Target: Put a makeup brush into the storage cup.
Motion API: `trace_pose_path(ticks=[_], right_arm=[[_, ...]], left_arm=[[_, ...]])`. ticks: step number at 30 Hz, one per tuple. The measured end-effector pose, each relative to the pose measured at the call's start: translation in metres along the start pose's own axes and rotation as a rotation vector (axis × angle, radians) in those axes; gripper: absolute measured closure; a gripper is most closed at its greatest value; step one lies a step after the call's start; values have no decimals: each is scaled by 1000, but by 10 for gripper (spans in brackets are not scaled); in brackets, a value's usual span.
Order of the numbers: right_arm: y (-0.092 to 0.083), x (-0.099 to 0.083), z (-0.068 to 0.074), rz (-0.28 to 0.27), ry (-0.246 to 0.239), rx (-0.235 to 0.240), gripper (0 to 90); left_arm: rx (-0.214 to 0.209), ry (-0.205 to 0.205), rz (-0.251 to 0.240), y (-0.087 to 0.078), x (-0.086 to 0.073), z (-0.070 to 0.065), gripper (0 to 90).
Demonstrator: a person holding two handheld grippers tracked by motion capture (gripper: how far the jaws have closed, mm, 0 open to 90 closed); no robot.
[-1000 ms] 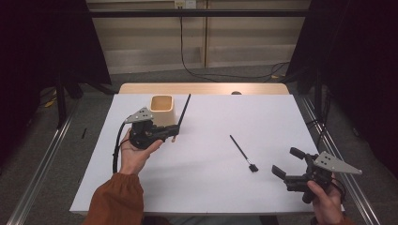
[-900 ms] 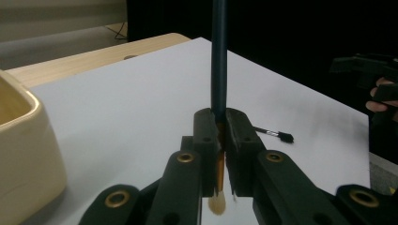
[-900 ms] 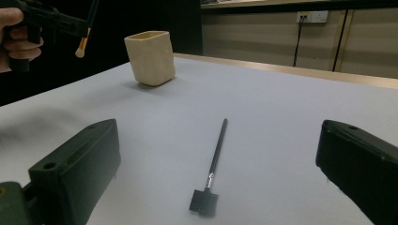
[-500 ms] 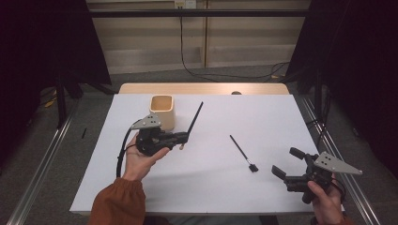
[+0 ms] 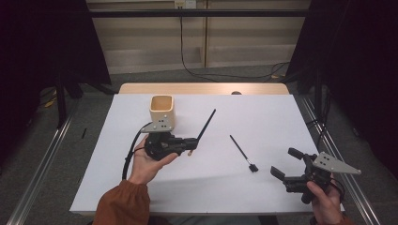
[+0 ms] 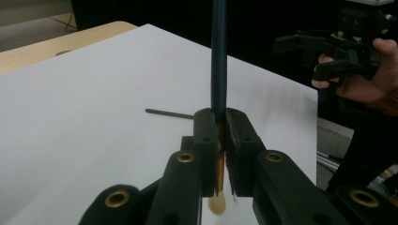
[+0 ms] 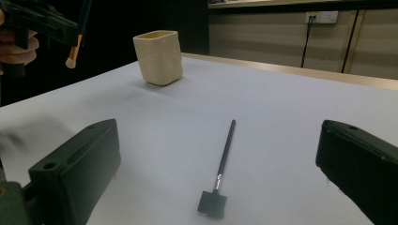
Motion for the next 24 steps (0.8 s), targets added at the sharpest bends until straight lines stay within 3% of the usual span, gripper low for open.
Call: trace_pose_path(ticks=[5, 12, 24], right_arm=[[0, -1, 0, 4, 0, 3, 0], [3, -1, 1, 16, -14, 14, 0], [2, -1, 2, 16, -21, 21, 0]], left_arm=[[-47, 14, 49, 11, 7, -6, 840], [-66, 18, 134, 18, 5, -10, 840], [-60, 72, 284, 20, 3, -18, 840]])
Point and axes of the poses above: each handheld gripper's, and its own axes: y roughly forward along the jaws, x roughly out of its top, z roughly to its left, the point moved 5 cm from there along y, roughly forward along the jaws, and after that the axes turned 11 degrees about z, right-handed, at the moved point
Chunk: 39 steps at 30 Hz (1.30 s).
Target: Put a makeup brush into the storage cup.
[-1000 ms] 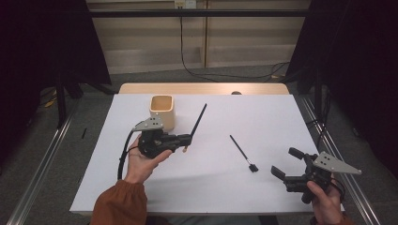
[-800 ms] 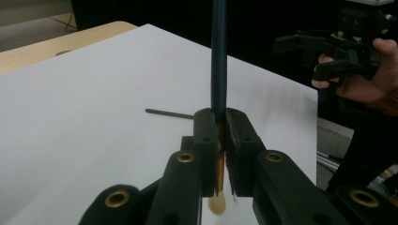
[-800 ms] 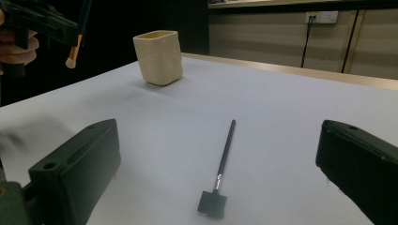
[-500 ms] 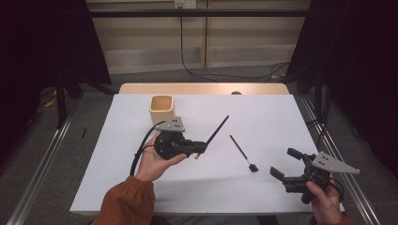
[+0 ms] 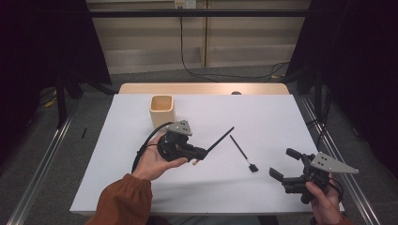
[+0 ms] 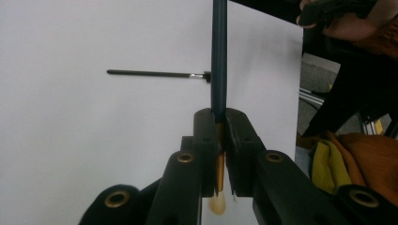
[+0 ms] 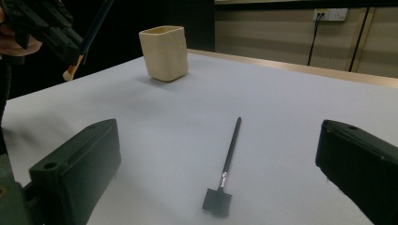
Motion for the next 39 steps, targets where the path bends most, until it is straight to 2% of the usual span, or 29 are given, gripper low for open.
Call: trace_pose_path(ticks=[1, 3, 5, 14, 16, 20, 26, 32, 39], right_arm=[[0, 0, 0, 0, -1, 1, 0], [0, 0, 1, -3, -3, 7, 0], [0, 1, 2, -5, -5, 12, 0], [1, 1, 4, -3, -16, 21, 0], [1, 2, 4, -5, -17, 23, 0], [2, 2, 5, -1, -21, 29, 0], [2, 2, 4, 3, -15, 27, 0], [4, 2, 3, 11, -18, 24, 0], [0, 7, 0, -10, -18, 21, 1]], left_arm=[[3, 7, 23, 0, -1, 0, 840], [-12, 12, 30, -1, -2, -3, 840], [-2, 21, 67, 1, -3, -4, 840], [19, 66, 162, 3, -2, -6, 840], [4, 68, 174, 4, -1, -8, 840], [1, 79, 227, 10, -2, -8, 840], [22, 108, 341, 17, -10, -9, 840], [-4, 116, 387, 19, -14, -10, 840], [-47, 132, 433, 23, -17, -13, 840]])
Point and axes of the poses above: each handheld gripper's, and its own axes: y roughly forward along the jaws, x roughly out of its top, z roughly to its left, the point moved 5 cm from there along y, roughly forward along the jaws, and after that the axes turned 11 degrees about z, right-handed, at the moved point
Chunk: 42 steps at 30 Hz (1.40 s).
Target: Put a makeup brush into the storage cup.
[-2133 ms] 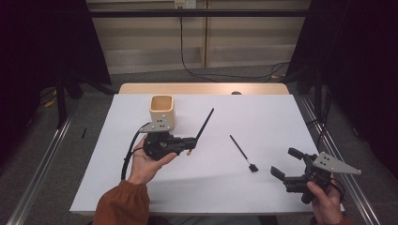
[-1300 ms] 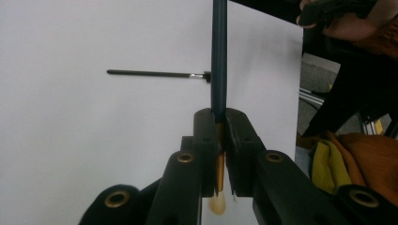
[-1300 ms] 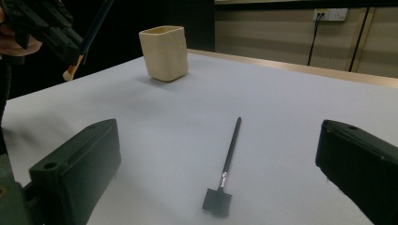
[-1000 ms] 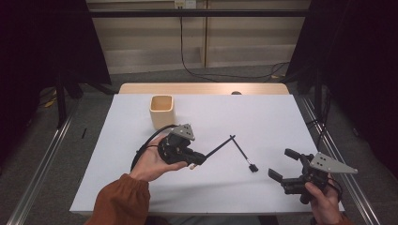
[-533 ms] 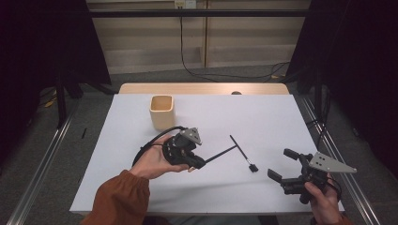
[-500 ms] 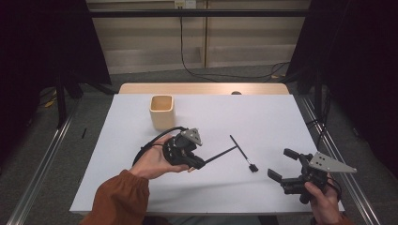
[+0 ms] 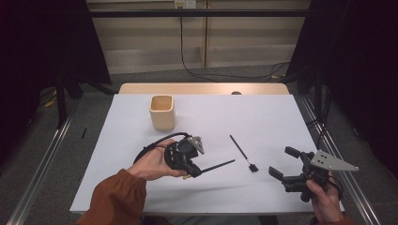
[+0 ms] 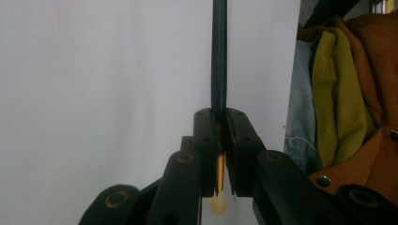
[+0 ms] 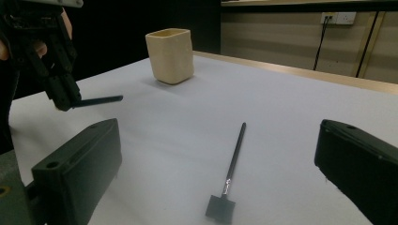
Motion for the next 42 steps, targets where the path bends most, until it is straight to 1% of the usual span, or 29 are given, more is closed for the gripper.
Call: trace_pose_path(ticks=[1, 3, 6, 8, 9, 10, 11, 13, 14, 16, 17, 18, 19, 21, 22, 23, 24, 26, 27, 28, 30, 33, 35, 37, 40, 41, 42], right_arm=[[0, 0, 0, -2, 3, 1, 1], [-1, 1, -1, 1, 1, 2, 2], [-1, 5, -1, -11, -2, 1, 1], [-3, 10, -1, -19, -23, -4, 2], [-4, 14, -1, -26, -26, -5, 1], [-6, 18, -2, -39, -19, -1, 1], [-6, 21, -3, -48, -22, 0, 1], [-6, 27, -3, -51, -35, 5, 0], [-5, 30, -3, -48, -41, 11, 0], [-3, 35, -1, -52, -39, 30, 0], [-2, 36, -1, -37, -40, 38, 0], [1, 38, 0, -10, -46, 67, 0], [3, 39, 1, -4, -48, 81, 0], [8, 41, 1, 6, -65, 83, 0], [9, 42, 1, 16, -70, 88, 0], [12, 44, 2, 26, -76, 106, 0], [14, 45, 3, 33, -79, 115, 0], [17, 47, 5, 48, -93, 134, 0], [20, 47, 7, 66, -109, 148, 0], [22, 48, 8, 71, -115, 151, 0], [26, 49, 12, 99, -129, 179, 0], [33, 51, 15, 131, -144, 216, 0], [37, 52, 17, 151, -162, 215, 0], [41, 54, 21, 177, -195, 234, 0], [47, 57, 26, 225, -213, 267, 6], [49, 58, 28, 241, -222, 276, 14], [50, 60, 30, 247, -232, 292, 75]], left_arm=[[4, -1, -4, 0, 0, 0, 839], [-7, -1, -5, -2, 0, 0, 840], [-4, -6, -15, -3, -1, 1, 840], [-5, -6, -19, -3, -2, 2, 839], [-2, -6, -19, -3, -2, 2, 839], [-3, -5, -18, -3, -2, 2, 839], [-3, 2, -12, -2, -2, 2, 839], [-4, -1, -15, -1, -1, 2, 839], [-2, 7, -14, -1, -1, 2, 839], [-5, 3, -12, -1, -1, 2, 839], [-4, 5, -13, -1, -1, 2, 839], [-3, 8, -13, -1, -1, 3, 839], [-7, 9, -8, 0, -1, 2, 839], [-4, 11, -7, 0, -1, 2, 839], [-7, 19, -3, 0, 0, 3, 839], [-6, 16, -6, 1, 0, 2, 839], [-10, 17, -6, 1, 0, 2, 839], [-3, 18, -1, 2, 1, 2, 839], [-8, 21, 2, 2, 1, 2, 839], [-8, 18, 2, 2, 1, 1, 839], [-5, 25, 18, 2, 1, 2, 840], [-7, 29, 15, 2, 2, 1, 839], [-7, 26, 14, 2, 2, 1, 839], [-6, 30, 13, 1, 2, 1, 839], [-4, 38, 21, 1, 4, 1, 839], [-5, 35, 25, 1, 4, 0, 839], [-4, 36, 28, 1, 4, 0, 839]])
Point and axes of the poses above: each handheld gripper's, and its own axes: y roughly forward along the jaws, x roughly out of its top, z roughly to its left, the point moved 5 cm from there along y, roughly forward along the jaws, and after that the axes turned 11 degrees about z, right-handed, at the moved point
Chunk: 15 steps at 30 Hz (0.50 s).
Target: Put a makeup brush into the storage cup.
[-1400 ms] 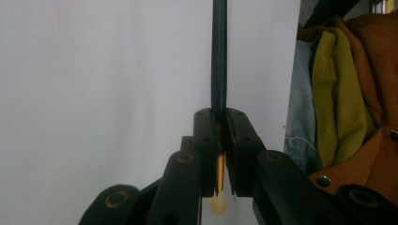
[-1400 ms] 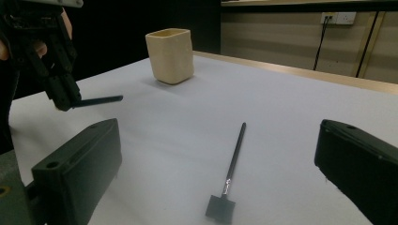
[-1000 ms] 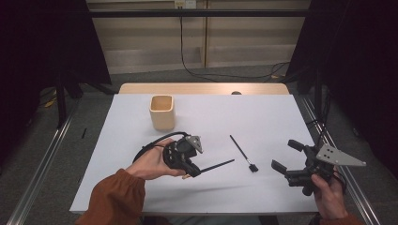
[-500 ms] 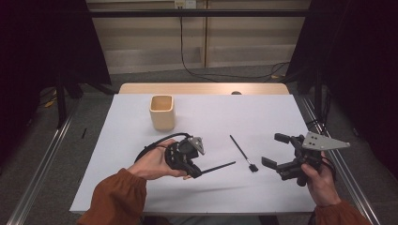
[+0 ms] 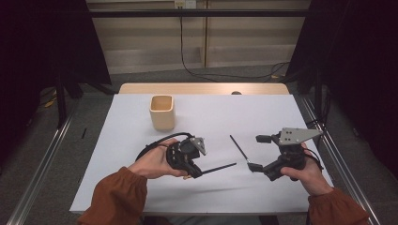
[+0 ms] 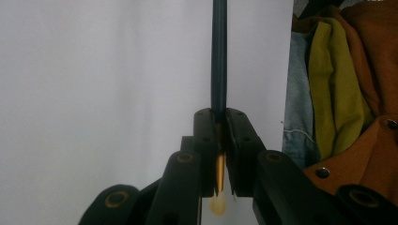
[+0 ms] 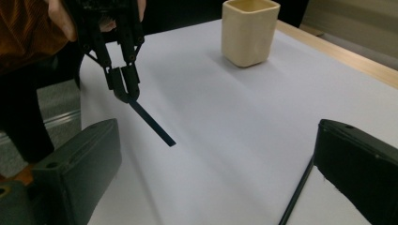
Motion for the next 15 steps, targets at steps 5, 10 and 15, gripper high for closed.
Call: trace_pose_path(ticks=[5, 10, 15], right_arm=[[9, 9, 7, 67, -30, 91, 84], [15, 17, 7, 125, -49, 131, 80], [23, 24, 6, 206, -69, 147, 68]], left_arm=[[2, 7, 9, -2, 0, 1, 839], [0, 21, 32, -1, 2, 0, 839], [-2, 18, 34, 0, 4, -1, 839]])
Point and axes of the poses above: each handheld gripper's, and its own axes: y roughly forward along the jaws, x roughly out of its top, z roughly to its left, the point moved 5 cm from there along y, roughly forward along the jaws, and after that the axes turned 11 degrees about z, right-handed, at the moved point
